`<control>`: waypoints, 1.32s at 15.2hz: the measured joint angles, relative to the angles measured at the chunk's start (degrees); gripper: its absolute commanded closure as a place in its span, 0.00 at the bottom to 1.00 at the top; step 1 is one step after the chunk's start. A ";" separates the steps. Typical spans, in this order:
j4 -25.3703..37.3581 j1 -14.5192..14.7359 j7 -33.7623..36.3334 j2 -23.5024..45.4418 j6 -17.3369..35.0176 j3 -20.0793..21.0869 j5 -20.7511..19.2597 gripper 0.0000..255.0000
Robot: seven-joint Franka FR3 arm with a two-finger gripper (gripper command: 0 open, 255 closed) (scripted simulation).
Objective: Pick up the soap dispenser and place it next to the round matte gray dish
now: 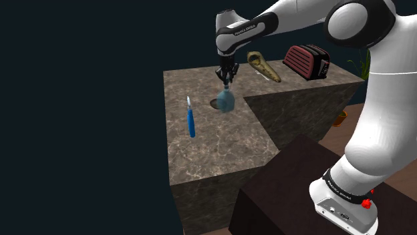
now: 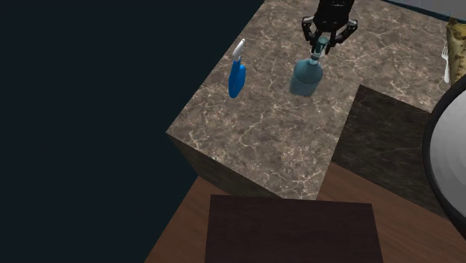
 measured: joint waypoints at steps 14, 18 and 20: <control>-3.53 0.36 1.82 4.60 7.90 -0.80 -1.71 1.00; -3.61 0.38 1.87 4.73 8.13 -0.83 -1.77 1.00; -3.62 0.38 1.88 4.73 8.15 -0.83 -1.77 0.00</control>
